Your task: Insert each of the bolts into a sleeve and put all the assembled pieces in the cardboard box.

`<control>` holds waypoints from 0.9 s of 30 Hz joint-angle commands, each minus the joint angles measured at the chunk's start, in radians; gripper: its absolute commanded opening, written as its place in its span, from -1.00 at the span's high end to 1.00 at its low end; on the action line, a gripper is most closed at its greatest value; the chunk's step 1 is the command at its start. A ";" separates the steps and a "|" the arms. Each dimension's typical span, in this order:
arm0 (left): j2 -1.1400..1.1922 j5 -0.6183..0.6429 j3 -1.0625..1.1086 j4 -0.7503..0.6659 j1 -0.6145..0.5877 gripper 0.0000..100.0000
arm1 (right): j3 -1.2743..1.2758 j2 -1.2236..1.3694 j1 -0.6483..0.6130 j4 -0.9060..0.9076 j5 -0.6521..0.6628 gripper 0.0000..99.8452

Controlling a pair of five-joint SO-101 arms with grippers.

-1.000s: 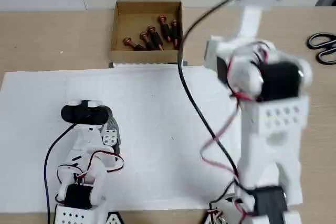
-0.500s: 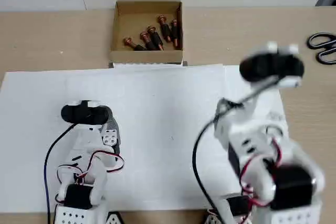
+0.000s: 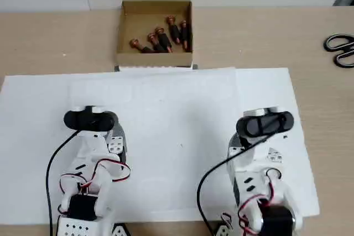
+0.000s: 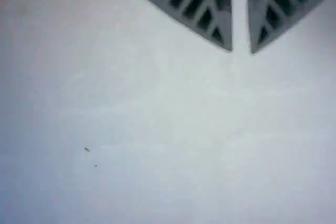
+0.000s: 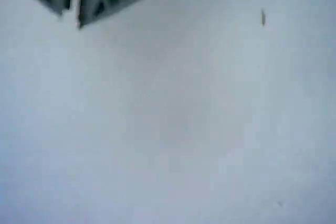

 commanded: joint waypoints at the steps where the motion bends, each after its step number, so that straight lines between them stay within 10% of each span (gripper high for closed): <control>1: 0.006 0.005 -0.004 0.000 0.006 0.99 | 0.054 -0.008 0.022 -0.067 0.020 0.99; 27: 0.006 0.005 -0.004 0.000 0.006 0.99 | 0.311 -0.024 0.163 -0.136 0.015 0.99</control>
